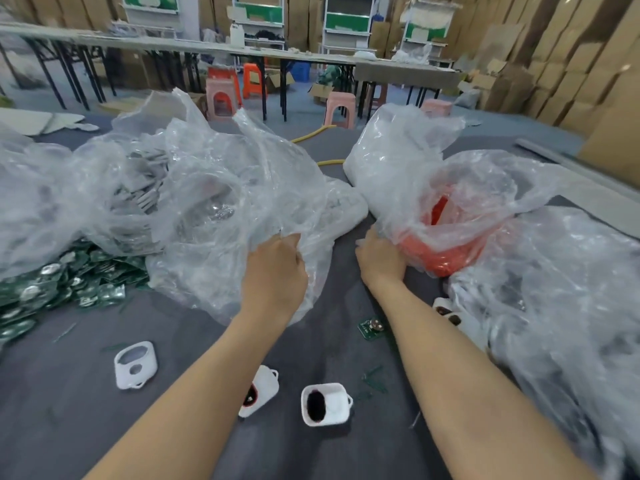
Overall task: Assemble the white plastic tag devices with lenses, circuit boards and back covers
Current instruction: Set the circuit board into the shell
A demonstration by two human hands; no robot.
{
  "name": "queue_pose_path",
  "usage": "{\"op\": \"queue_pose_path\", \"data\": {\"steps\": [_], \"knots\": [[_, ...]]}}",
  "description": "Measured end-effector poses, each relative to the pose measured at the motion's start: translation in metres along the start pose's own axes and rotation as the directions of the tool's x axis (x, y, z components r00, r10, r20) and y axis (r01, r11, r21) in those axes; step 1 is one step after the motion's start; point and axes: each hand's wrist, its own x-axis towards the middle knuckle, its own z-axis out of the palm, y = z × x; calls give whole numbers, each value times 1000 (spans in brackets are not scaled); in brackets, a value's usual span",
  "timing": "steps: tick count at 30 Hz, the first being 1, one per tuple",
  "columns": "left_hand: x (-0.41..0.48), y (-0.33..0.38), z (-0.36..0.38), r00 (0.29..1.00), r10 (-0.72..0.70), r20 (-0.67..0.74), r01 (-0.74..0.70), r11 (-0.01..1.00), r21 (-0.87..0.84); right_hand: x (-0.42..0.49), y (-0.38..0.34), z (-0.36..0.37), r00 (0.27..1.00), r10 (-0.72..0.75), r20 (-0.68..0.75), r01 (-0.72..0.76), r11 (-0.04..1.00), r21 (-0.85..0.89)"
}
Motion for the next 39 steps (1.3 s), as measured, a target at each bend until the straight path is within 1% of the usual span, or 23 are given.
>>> {"op": "queue_pose_path", "data": {"steps": [2,3,5,6,8,9,10,11,12,13,14,15,16,17,21,23,26,27,29,33,35,37,39], "knots": [[-7,6,-2,997,-15,81,13,1000,25,-25,-2,-11,997,-48,64,52,996,-69],[-11,10,-3,993,-18,115,14,999,34,-38,-3,-16,994,-48,98,51,998,-30],[-21,16,-6,990,-11,142,9,1000,9,-61,-6,-29,987,-29,157,9,992,127],[-29,18,-10,993,6,118,-2,999,-35,-72,-7,-36,988,-20,153,-13,977,212],[-56,19,-20,996,85,-2,-84,984,-156,-95,-6,-49,996,3,86,-37,918,395],[-75,18,-24,987,151,-50,-158,966,-202,-107,-5,-55,999,15,45,-35,877,479],[-95,15,-27,973,223,-54,-230,949,-214,-118,-3,-61,1000,25,13,-28,838,545],[-115,10,-28,960,282,-10,-278,940,-197,-126,-1,-65,1000,28,0,-23,799,601],[-134,5,-27,947,315,70,-302,941,-154,-133,0,-68,999,32,0,-24,754,656],[-150,-2,-24,932,320,170,-309,947,-85,-138,2,-70,999,38,-6,-23,711,702],[-162,-10,-20,918,298,263,-307,952,-5,-142,3,-72,998,56,-27,-18,667,745],[-169,-17,-15,909,267,321,-302,951,63,-147,4,-74,995,86,-58,-8,621,784],[-172,-23,-11,909,250,334,-298,949,100,-151,4,-74,989,120,-88,2,580,815],[-174,-26,-8,916,244,318,-289,952,100,-157,2,-75,983,149,-107,9,546,837],[-172,-28,-8,959,203,197,-207,978,-1,-178,2,-79,961,218,-169,72,393,917],[-171,-29,-9,966,184,181,-187,982,-4,-178,8,-81,965,227,-131,64,280,958],[-171,-31,-10,967,173,186,-174,985,-13,-179,9,-81,980,189,61,-73,57,996],[-171,-31,-10,966,183,184,-182,983,-22,-180,8,-79,981,168,97,-104,28,994],[-171,-31,-10,964,199,174,-194,980,-42,-181,6,-75,981,163,109,-117,38,992],[-171,-33,-9,968,195,156,-188,980,-60,-175,7,-69,950,267,161,-162,-16,987],[-170,-33,-9,970,190,154,-181,981,-68,-175,10,-67,939,300,168,-178,3,984],[-170,-33,-9,972,184,149,-173,982,-80,-175,12,-66,943,297,151,-169,34,985],[-171,-33,-9,972,183,145,-171,981,-93,-175,13,-65,943,300,141,-160,39,986]]}}
